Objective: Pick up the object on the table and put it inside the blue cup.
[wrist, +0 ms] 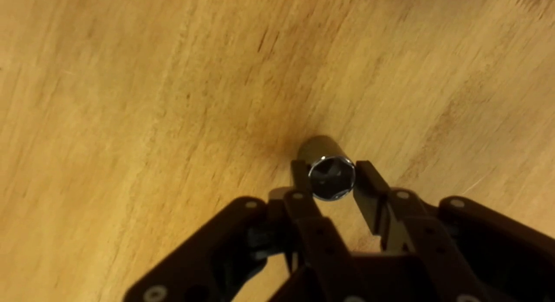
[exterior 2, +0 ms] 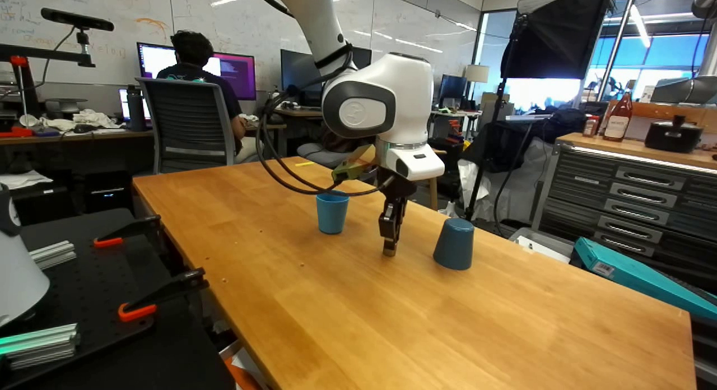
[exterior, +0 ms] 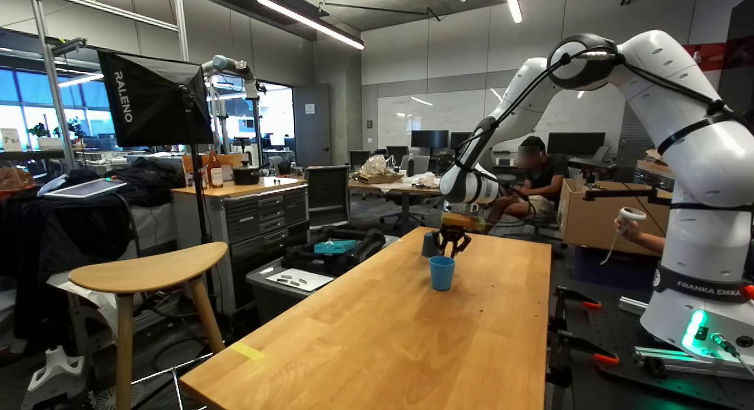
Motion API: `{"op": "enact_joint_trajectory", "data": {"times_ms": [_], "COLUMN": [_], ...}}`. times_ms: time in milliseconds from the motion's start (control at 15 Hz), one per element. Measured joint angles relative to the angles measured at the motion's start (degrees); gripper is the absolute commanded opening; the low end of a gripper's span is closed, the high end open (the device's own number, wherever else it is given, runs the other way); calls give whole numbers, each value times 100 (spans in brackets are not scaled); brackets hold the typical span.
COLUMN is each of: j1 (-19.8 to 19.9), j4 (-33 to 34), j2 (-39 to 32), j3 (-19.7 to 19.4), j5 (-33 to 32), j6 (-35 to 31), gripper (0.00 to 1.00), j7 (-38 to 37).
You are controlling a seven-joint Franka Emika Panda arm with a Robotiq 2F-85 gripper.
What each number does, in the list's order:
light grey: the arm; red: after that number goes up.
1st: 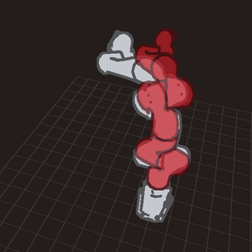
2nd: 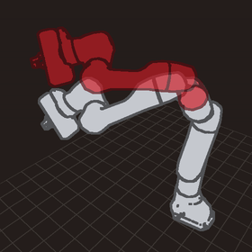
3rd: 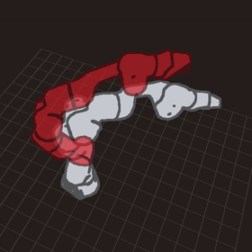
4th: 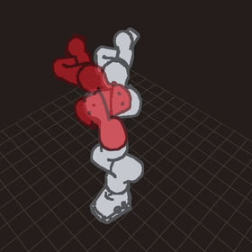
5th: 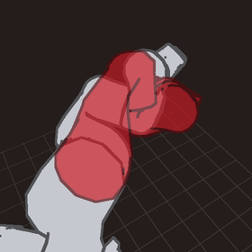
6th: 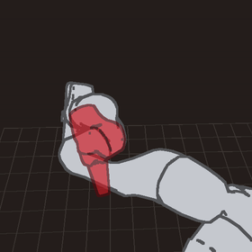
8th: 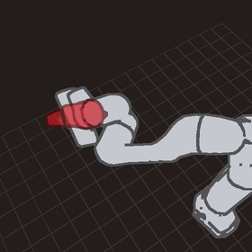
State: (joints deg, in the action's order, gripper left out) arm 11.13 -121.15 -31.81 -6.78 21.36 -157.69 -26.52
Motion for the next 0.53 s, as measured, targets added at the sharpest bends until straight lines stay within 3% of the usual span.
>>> {"op": "enact_joint_trajectory", "data": {"times_ms": [200,533], "j1": [4,-12], "j4": [-4,-55], "j2": [187,1191], "j3": [80,250], "j5": [13,33], "j6": [398,1582], "gripper": [13,13], "j7": [148,434]}}
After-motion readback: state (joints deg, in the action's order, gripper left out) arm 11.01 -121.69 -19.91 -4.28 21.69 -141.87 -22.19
